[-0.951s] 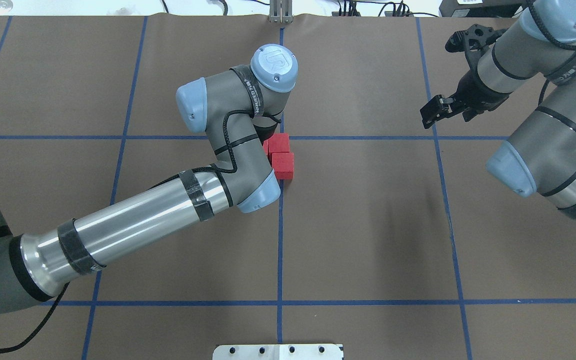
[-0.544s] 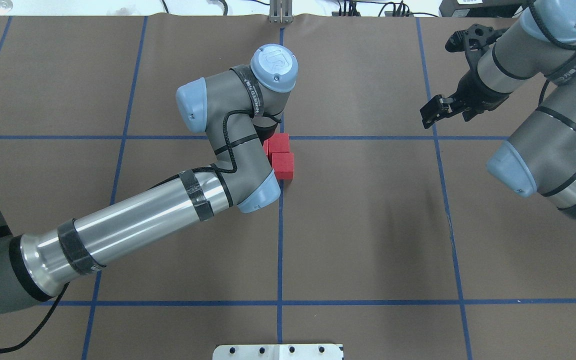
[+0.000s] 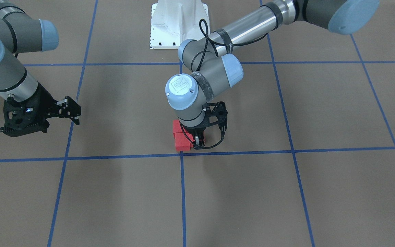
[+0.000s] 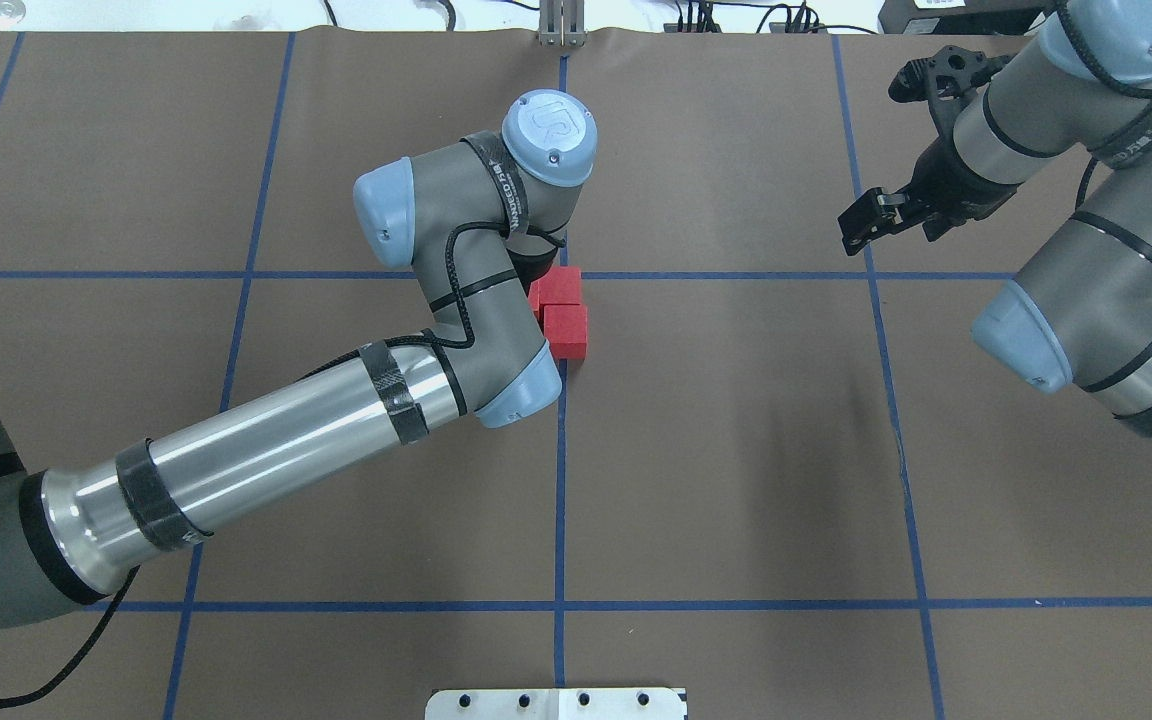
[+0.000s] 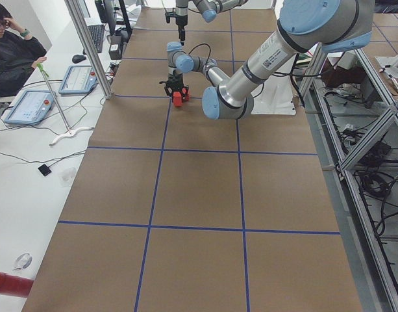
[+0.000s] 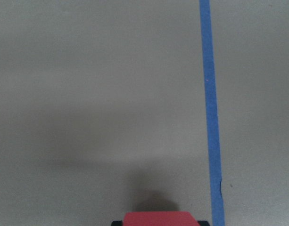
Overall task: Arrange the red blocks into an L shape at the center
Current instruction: 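Lower the cube against the pair's far end and open the left gripper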
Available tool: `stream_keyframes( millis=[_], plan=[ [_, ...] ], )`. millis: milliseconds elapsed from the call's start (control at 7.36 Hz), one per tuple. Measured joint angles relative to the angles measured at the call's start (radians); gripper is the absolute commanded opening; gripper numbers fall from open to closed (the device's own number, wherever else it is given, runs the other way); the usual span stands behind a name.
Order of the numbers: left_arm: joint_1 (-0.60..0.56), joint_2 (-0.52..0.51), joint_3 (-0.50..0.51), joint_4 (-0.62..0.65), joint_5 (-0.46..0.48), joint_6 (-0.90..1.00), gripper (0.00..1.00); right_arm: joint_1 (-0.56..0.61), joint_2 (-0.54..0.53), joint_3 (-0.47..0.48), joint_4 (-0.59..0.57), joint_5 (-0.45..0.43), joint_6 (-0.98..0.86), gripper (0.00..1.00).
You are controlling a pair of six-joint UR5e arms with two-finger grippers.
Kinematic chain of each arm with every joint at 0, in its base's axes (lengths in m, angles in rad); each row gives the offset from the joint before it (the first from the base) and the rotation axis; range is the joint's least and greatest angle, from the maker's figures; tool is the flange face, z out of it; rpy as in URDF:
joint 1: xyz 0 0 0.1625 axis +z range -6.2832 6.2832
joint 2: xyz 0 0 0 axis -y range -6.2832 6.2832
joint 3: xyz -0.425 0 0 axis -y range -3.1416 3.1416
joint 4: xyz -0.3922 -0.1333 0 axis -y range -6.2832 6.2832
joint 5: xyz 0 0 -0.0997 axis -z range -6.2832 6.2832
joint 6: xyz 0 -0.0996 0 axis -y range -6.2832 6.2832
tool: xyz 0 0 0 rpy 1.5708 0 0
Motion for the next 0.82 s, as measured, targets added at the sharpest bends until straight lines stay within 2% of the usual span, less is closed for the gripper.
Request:
stream_keyframes(
  millis=[136, 408, 815],
  plan=[
    [0.001, 0.0, 0.0, -0.003, 0.0, 0.0, 0.3, 0.0, 0.001, 0.001, 0.0, 0.0, 0.0, 0.99],
    [0.004, 0.0, 0.0, -0.005, 0.0, 0.0, 0.45, 0.0, 0.005, 0.001, -0.004, -0.001, 0.001, 0.99],
    [0.005, 0.0, 0.0, -0.005, 0.0, 0.0, 0.77, -0.001, 0.007, 0.001, -0.007, -0.002, 0.001, 0.99]
  ],
)
